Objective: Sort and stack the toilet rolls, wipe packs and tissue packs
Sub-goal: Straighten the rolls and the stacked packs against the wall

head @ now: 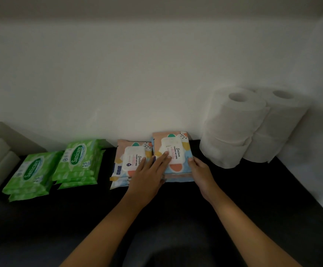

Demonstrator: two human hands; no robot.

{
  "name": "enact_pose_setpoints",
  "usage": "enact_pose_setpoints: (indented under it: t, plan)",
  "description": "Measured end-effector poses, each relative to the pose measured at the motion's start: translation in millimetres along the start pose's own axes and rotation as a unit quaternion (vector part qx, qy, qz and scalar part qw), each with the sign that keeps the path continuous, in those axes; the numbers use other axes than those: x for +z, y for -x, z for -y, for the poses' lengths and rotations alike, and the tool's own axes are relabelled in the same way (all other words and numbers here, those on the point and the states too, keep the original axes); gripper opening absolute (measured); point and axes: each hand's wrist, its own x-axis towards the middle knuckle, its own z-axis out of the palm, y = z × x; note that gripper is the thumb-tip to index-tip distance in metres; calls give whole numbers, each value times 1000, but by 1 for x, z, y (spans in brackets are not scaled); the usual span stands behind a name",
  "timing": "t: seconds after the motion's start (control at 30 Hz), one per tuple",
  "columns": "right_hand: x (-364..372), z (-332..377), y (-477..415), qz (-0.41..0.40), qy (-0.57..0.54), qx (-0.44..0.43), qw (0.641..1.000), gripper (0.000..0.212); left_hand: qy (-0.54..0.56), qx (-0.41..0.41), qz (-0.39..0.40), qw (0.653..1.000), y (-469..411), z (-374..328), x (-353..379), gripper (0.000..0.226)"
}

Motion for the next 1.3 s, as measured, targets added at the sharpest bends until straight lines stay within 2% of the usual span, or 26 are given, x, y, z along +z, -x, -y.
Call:
enact_pose_setpoints:
  t: [0.37, 0.5, 0.57, 0.63, 0.67, 0.8, 0.93, 1.03, 1.13, 1.3]
  plan:
    - [0, 4, 2, -11, -12, -3, 1000, 41, 14, 1, -12, 1000, 0, 5, -1, 77]
    - [1, -3, 19, -58, -3, -63, 996, 51, 130, -28, -119, 984, 19, 12, -7, 95]
    - [2, -9, 27, -66, 18, -94, 993, 53, 174, -63, -199, 962, 34, 19, -6, 85]
    - [3, -14, 28, -62, 30, -98, 993, 56, 201, -118, -239, 943, 46, 28, -5, 68]
    - [4, -15, 27, -59, 33, -91, 994, 57, 210, -136, -236, 939, 50, 34, -4, 66]
    - [10, -17, 26, -38, 39, -92, 994, 67, 216, -161, -142, 952, 57, 55, 2, 85]
    - [12, -20, 31, -4, 79, -136, 988, 72, 178, -137, -82, 971, 58, 64, 13, 77]
    - [11, -24, 35, -6, 217, -170, 961, 84, 170, -137, -87, 972, 57, 65, 17, 68]
    - [9, -30, 35, -18, 352, -206, 913, 80, 160, -142, -102, 972, 56, 63, 20, 67]
    - [7, -34, 27, -38, 366, -237, 899, 63, 162, -146, -101, 971, 52, 64, 21, 66]
